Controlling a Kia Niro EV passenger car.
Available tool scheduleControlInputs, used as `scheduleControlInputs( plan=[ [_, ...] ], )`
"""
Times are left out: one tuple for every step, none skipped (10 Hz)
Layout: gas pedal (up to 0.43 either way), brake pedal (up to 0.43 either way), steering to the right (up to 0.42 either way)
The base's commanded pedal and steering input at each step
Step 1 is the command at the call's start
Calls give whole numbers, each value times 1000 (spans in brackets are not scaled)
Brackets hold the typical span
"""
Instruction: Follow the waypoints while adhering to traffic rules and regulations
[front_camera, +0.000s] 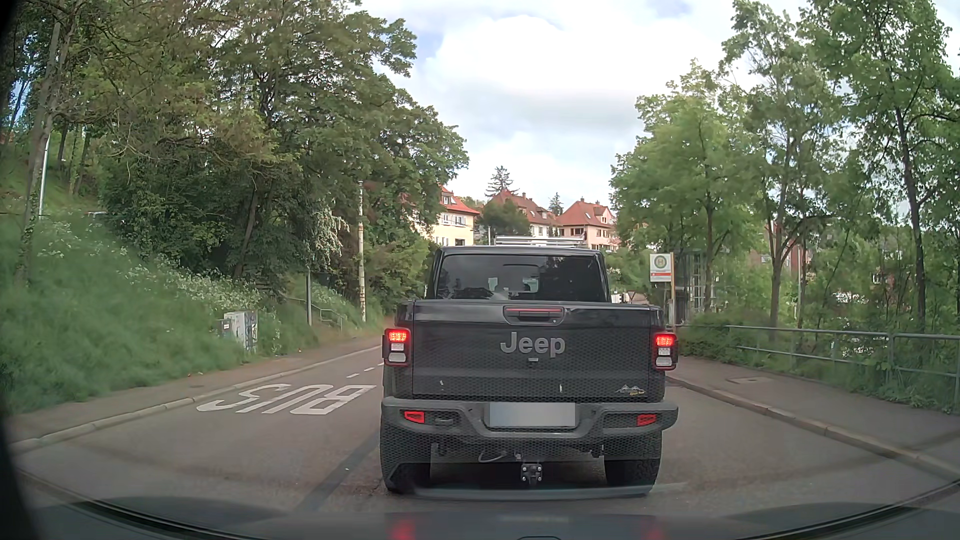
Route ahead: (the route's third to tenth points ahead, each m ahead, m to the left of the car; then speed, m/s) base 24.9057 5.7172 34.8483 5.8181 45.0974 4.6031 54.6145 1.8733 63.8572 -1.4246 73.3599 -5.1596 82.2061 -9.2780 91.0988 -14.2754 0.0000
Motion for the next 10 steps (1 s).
scheduleControlInputs(
  plan=[
    [0, 0, 0],
    [0, 0, 0],
    [0, 0, 1],
    [0, 0, 0],
    [0, 0, 0],
    [0, 0, 0],
    [0, 0, 1],
    [0, 0, 1],
    [0, 0, 1],
    [0, 0, 0]
  ],
)
